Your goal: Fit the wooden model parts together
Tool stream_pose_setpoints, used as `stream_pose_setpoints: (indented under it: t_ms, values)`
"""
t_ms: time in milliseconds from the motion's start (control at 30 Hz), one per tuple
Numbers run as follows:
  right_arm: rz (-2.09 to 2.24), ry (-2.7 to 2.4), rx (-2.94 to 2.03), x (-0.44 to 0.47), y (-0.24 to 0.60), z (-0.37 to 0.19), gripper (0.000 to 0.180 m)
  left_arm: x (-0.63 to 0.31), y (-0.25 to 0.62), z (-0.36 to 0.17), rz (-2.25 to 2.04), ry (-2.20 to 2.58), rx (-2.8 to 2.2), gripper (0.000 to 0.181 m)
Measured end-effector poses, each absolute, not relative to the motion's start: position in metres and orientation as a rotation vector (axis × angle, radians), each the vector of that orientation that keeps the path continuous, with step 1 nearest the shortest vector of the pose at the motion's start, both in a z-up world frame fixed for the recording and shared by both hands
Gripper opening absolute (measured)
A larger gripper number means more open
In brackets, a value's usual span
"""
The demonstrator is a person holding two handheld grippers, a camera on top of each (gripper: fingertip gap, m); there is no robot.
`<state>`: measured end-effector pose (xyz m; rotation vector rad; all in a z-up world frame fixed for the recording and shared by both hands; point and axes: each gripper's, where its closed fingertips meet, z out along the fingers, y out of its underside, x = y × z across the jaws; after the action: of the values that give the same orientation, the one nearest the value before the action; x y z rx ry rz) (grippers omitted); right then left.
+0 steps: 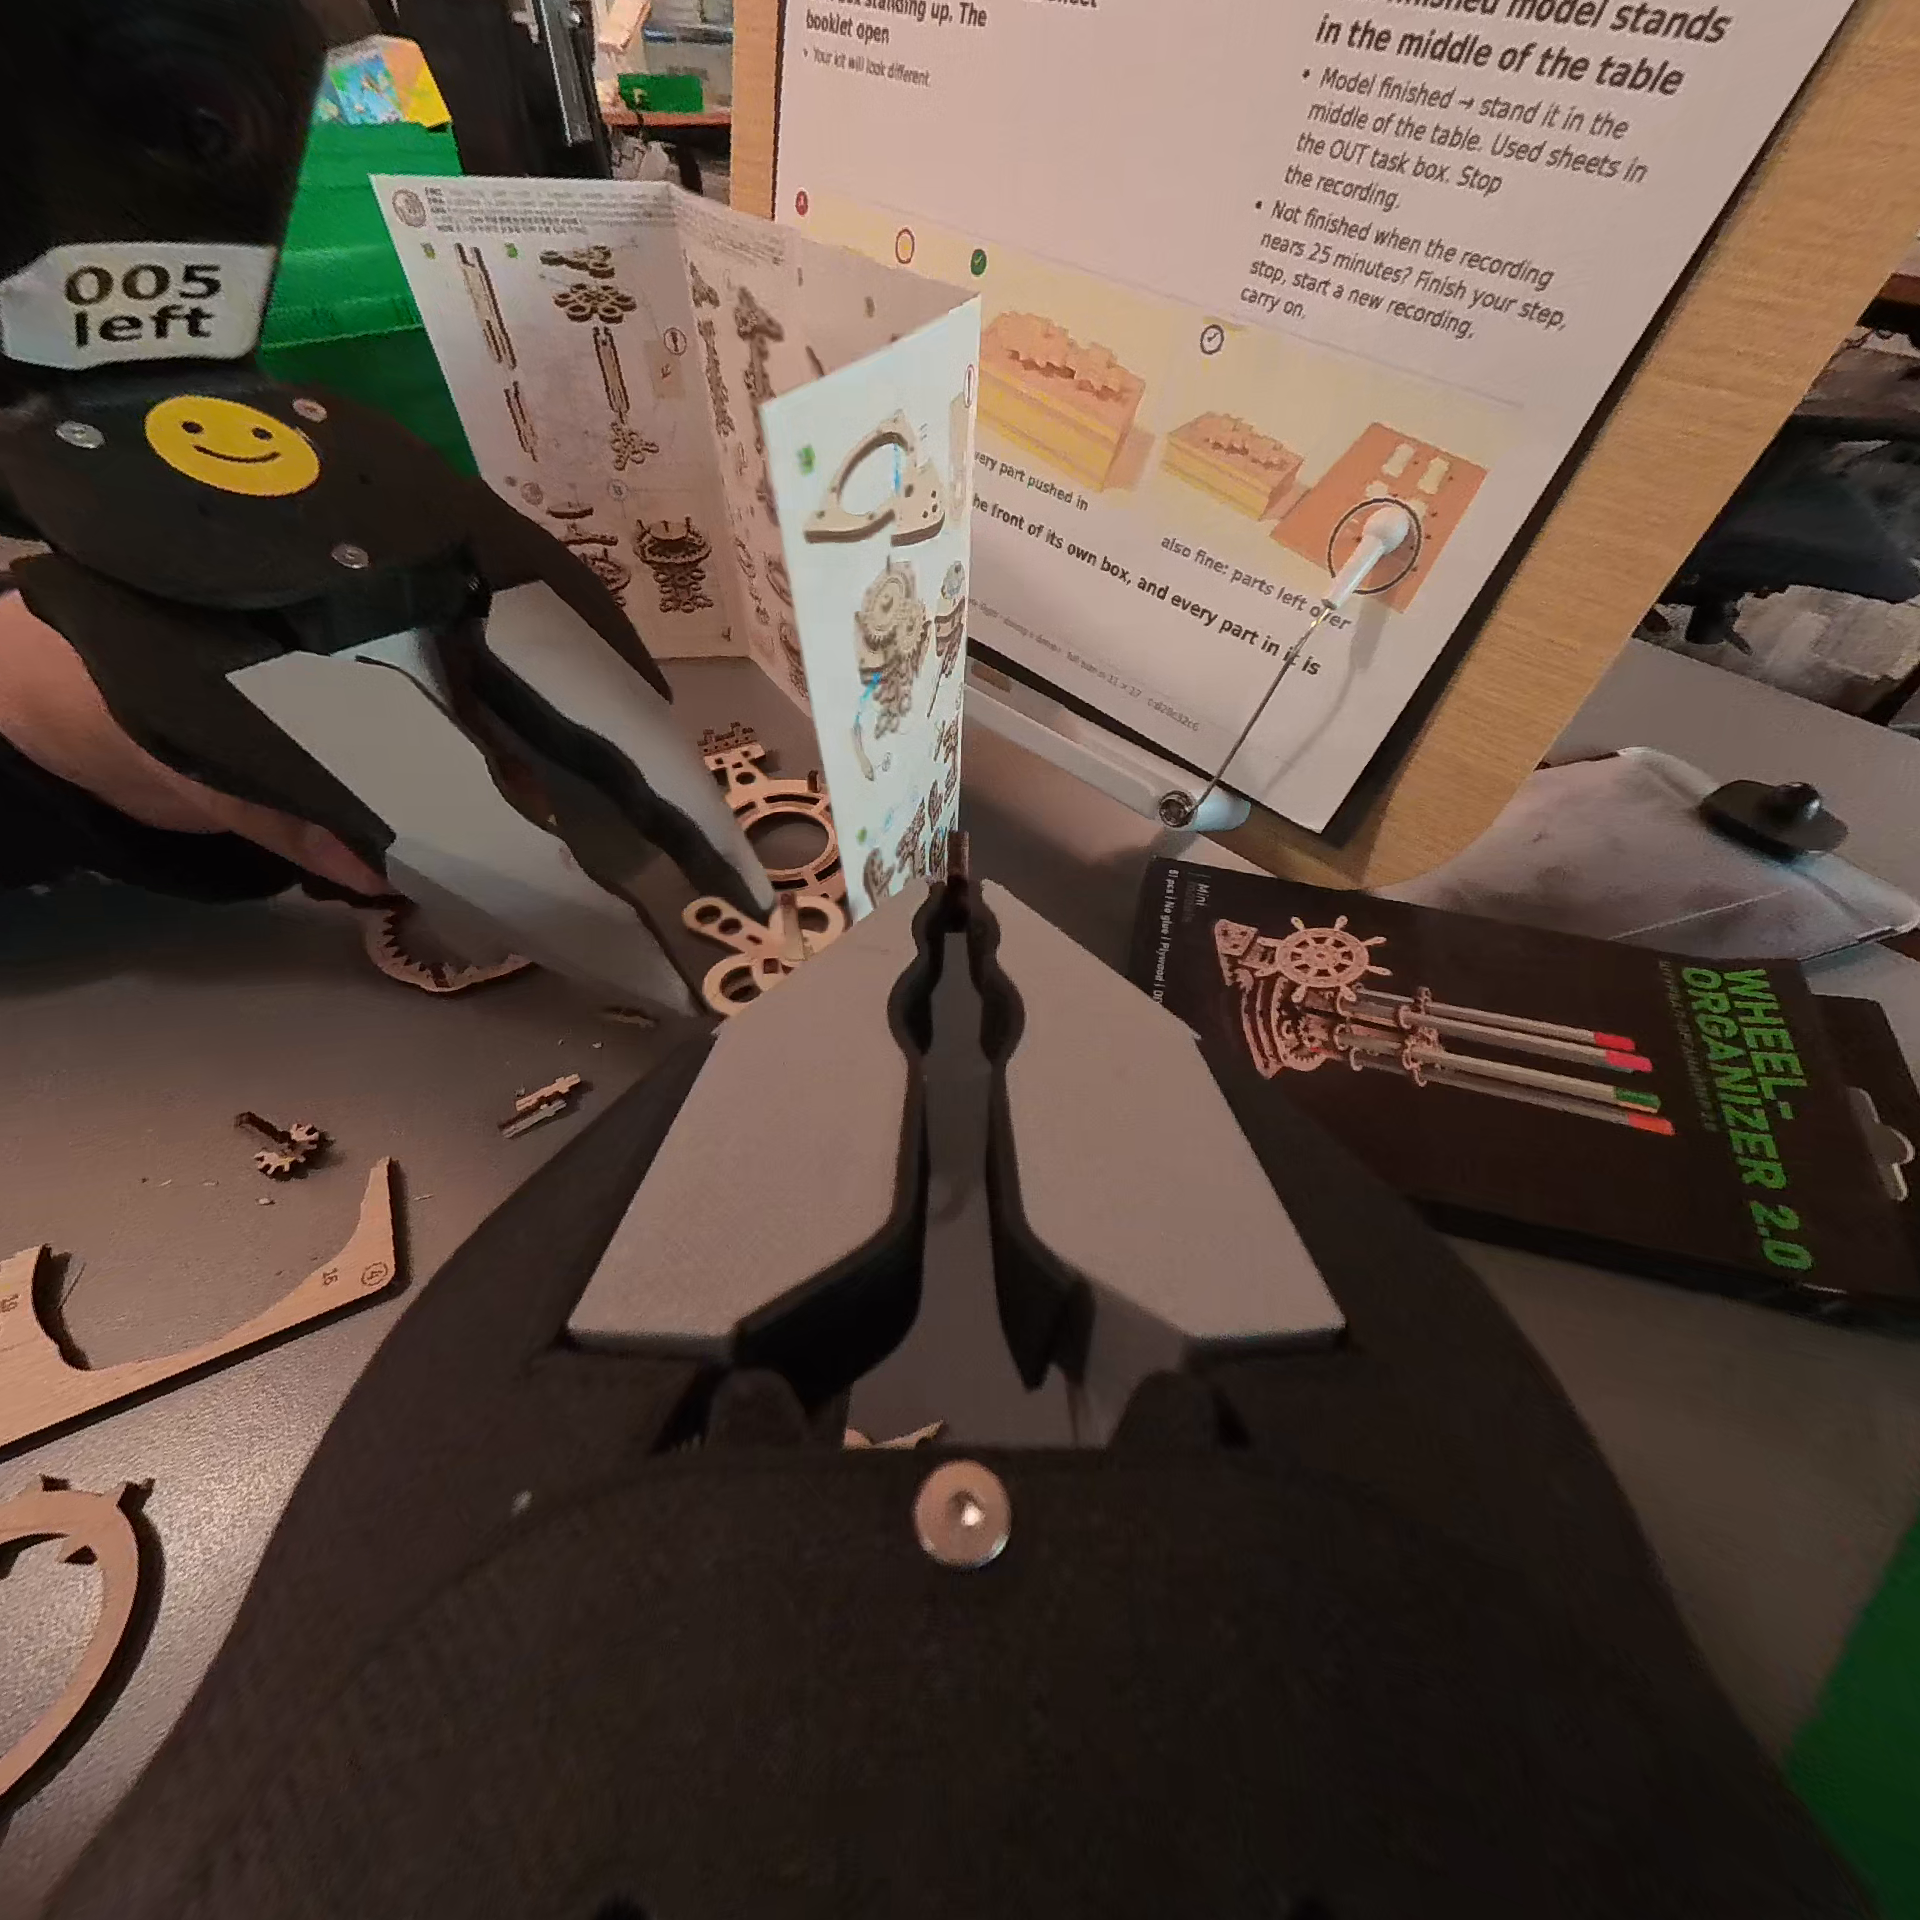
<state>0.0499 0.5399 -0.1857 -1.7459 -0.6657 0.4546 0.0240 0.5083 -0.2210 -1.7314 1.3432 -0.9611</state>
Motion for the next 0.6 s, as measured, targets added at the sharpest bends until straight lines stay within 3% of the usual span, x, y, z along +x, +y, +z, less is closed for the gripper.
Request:
stream_pose_setpoints:
  t_ms: [167,400,600]
  values:
    - [0.424,-0.654,-1.749,0.055,0.542,-0.186,0.0,0.026,0.501,-0.224,-1.018,1.413,-1.755,0.056]
    - [0.418,-0.653,-1.731,0.055,0.541,-0.181,0.0,-0.011,0.507,-0.185,-0.996,1.413,-1.665,0.055]
    - [0.396,-0.648,-1.73,0.058,0.542,-0.18,0.0,-0.002,0.527,-0.184,-1.149,1.391,-1.784,0.041]
